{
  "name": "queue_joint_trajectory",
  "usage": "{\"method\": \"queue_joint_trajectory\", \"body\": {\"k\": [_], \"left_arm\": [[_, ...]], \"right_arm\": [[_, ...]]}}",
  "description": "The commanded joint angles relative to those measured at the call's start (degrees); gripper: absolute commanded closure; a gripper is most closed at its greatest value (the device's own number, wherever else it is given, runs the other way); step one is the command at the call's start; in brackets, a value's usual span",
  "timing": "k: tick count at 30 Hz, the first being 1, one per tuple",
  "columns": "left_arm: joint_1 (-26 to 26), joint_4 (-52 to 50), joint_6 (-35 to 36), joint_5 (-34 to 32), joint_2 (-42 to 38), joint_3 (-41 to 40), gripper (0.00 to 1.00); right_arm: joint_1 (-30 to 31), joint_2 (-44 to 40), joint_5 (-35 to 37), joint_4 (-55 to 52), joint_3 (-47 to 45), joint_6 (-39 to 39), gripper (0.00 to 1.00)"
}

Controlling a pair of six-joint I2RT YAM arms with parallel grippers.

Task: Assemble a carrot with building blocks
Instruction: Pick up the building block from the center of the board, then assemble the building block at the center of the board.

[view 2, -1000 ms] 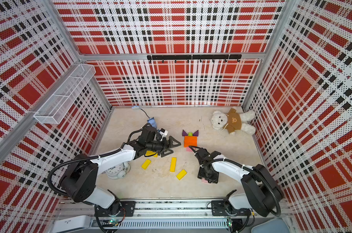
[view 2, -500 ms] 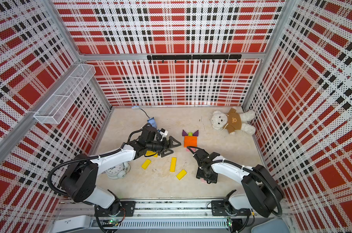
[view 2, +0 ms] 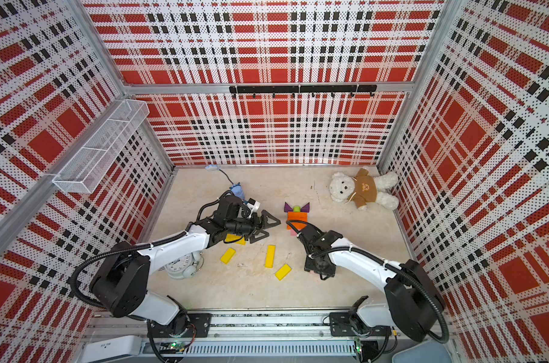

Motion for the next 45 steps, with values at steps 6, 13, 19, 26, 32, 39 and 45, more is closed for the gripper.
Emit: {"method": "queue_joint_trajectory", "body": {"k": [6, 13, 19, 26, 32, 39, 45], "left_arm": [[11.8, -0.2, -1.1, -0.9, -3.5, 0.6, 0.01], [19.8, -0.2, -1.9, -2.9, -5.1, -0.5, 0.0], [19.2, -0.1, -2.0, -2.5, -4.2, -0.5, 0.01], [18.8, -0.1, -2.1, -2.3, -4.0, -0.4, 0.0], [18.1, 0.0, -2.1, -2.2, -4.0, -0.4, 0.01], [17.6, 0.1, -2.1, -1.9, -4.0, -0.3, 0.0], [17.4, 0.3, -2.2, -1.9, -4.1, -0.3, 0.0]], "right_arm": [[-1.0, 13.7, 4.0, 2.7, 15.9, -9.7, 0.38], [-2.5, 24.7, 0.8, 6.0, 23.7, -13.3, 0.38], [-4.0, 28.5, -0.9, 8.3, 24.2, -13.3, 0.38], [-4.2, 31.5, -0.9, 8.5, 26.2, -13.8, 0.38], [-4.7, 33.3, -0.6, 8.3, 27.6, -13.9, 0.37], [-4.8, 34.5, -0.2, 7.5, 28.1, -13.9, 0.36], [-5.3, 34.5, 0.3, 7.7, 27.8, -13.4, 0.36]]}}
